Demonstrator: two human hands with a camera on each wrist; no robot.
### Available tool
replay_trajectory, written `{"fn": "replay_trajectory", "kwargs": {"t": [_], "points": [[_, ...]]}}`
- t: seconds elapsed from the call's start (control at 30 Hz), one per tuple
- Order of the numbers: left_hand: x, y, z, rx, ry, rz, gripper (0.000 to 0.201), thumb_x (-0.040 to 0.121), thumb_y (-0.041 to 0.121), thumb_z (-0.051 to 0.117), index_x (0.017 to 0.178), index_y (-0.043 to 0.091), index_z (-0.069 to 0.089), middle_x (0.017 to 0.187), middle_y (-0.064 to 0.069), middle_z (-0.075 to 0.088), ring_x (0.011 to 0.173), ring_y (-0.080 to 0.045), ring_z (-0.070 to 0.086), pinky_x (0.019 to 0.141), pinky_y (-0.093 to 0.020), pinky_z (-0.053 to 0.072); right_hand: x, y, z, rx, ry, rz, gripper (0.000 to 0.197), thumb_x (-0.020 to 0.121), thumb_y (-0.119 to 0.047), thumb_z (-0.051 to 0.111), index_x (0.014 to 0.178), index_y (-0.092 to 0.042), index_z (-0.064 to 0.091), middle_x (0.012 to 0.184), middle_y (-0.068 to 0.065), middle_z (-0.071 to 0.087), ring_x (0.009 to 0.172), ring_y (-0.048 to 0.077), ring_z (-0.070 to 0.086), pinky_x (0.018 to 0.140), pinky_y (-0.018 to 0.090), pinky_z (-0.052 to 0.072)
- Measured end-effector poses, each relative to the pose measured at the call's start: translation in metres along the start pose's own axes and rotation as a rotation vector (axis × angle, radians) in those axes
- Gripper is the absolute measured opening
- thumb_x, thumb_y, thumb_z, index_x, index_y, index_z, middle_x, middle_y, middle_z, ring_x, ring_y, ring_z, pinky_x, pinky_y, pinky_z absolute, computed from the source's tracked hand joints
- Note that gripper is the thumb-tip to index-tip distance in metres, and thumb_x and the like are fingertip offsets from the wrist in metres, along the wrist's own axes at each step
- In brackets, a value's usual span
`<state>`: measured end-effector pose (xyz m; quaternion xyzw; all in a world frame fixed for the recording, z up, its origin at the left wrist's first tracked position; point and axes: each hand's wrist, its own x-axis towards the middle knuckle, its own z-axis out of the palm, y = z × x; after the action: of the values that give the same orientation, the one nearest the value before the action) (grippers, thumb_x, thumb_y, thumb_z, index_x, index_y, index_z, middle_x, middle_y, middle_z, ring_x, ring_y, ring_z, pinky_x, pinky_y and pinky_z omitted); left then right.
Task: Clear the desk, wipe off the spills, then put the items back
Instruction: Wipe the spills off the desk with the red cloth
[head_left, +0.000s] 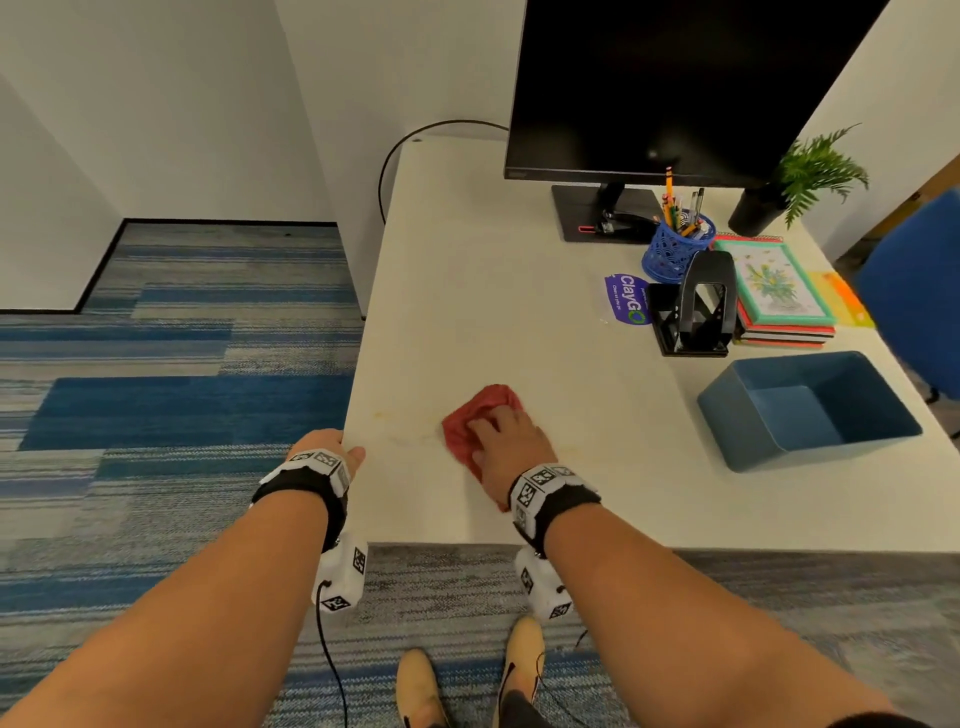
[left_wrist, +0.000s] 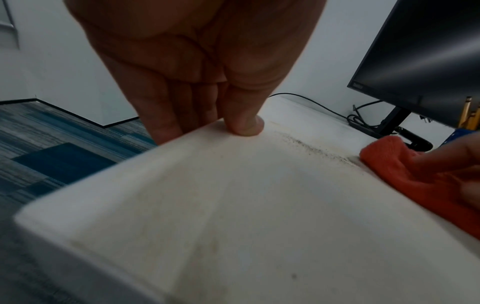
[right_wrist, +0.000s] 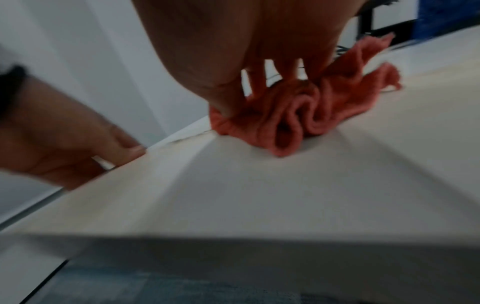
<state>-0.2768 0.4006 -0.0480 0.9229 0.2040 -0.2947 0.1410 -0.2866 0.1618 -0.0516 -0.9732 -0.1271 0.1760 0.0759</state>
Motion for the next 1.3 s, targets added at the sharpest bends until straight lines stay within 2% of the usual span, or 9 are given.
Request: {"fn": "replay_trajectory", "kwargs": {"t": [0.13,0.23,0.37,0.47,0.73,1.0,1.07,1.2,1.3], "points": [[-0.001,-0.006,0.000,-0.017,-0.014,0.028,0.045,0.095,0.036,0.051,0.133,0.013,0.052,0.131,-0.009,0.057,0.119,-0.030,0.054,0.102,-0.040,0.045,0.004,0.008,0.006,0.029,-0.078,0.250,0.061,0.099,-0.034,0.032,0.154,-0.027,0.005,0.161,0.002,0.000,0.147,0.035,-0.005,0.117,0.058,0.009],[0.000,-0.011,0.000,-0.033,-0.032,0.033,0.052,0.093,0.034,0.055,0.141,0.015,0.044,0.139,-0.007,0.052,0.124,-0.028,0.051,0.104,-0.038,0.044,0.013,-0.009,0.008,0.030,-0.131,0.244,0.066,0.098,-0.029,0.031,0.154,-0.028,-0.004,0.161,0.004,-0.015,0.146,0.037,-0.014,0.118,0.057,0.004],[0.003,-0.013,0.001,-0.033,-0.024,0.066,0.050,0.093,0.031,0.056,0.139,0.015,0.046,0.138,-0.007,0.052,0.124,-0.027,0.051,0.101,-0.034,0.043,0.011,-0.039,0.017,-0.042,-0.199,-0.013,0.071,0.095,-0.024,0.037,0.154,-0.028,-0.003,0.161,0.003,-0.015,0.147,0.034,-0.014,0.119,0.053,0.002],[0.005,-0.014,0.004,-0.040,-0.017,0.079,0.047,0.092,0.029,0.057,0.135,0.015,0.049,0.135,-0.007,0.055,0.122,-0.027,0.053,0.099,-0.033,0.044,0.013,-0.036,0.022,-0.059,-0.217,-0.080,0.070,0.095,-0.024,0.037,0.154,-0.031,-0.001,0.161,0.001,-0.012,0.148,0.031,-0.012,0.119,0.052,0.003],[0.009,-0.017,0.009,-0.097,0.007,0.083,0.041,0.091,0.028,0.058,0.131,0.018,0.054,0.131,-0.005,0.059,0.118,-0.026,0.056,0.095,-0.031,0.047,0.071,-0.027,-0.012,-0.001,-0.228,0.147,0.073,0.095,-0.023,0.036,0.152,-0.033,-0.008,0.160,-0.001,-0.019,0.147,0.032,-0.017,0.120,0.052,-0.001],[0.010,-0.019,0.009,-0.143,0.010,0.101,0.037,0.088,0.027,0.062,0.125,0.020,0.060,0.117,-0.005,0.066,0.107,-0.025,0.062,0.088,-0.030,0.052,0.042,-0.066,0.017,-0.105,-0.248,-0.286,0.071,0.093,-0.016,0.039,0.153,-0.036,0.006,0.161,-0.004,-0.010,0.148,0.026,-0.014,0.119,0.050,-0.003],[0.010,-0.019,0.008,-0.144,0.004,0.104,0.037,0.088,0.026,0.061,0.125,0.021,0.060,0.117,-0.004,0.066,0.107,-0.025,0.062,0.087,-0.029,0.051,0.042,-0.048,0.011,-0.105,-0.235,-0.262,0.067,0.096,-0.018,0.038,0.153,-0.037,0.007,0.162,-0.006,-0.007,0.149,0.025,-0.011,0.120,0.049,0.001],[0.009,-0.018,0.007,-0.145,0.004,0.093,0.039,0.090,0.026,0.059,0.129,0.021,0.056,0.122,-0.005,0.064,0.111,-0.026,0.060,0.089,-0.032,0.051,0.062,-0.031,-0.004,-0.051,-0.228,-0.012,0.072,0.095,-0.021,0.039,0.152,-0.038,-0.001,0.161,-0.006,-0.012,0.148,0.028,-0.013,0.119,0.050,0.002],[0.009,-0.018,0.009,-0.151,0.005,0.093,0.040,0.090,0.026,0.059,0.130,0.020,0.055,0.123,-0.005,0.064,0.111,-0.026,0.060,0.091,-0.032,0.051,0.072,-0.052,-0.005,-0.048,-0.226,-0.025,0.075,0.093,-0.018,0.042,0.153,-0.036,-0.001,0.161,-0.003,-0.013,0.147,0.032,-0.013,0.117,0.053,0.001]]}}
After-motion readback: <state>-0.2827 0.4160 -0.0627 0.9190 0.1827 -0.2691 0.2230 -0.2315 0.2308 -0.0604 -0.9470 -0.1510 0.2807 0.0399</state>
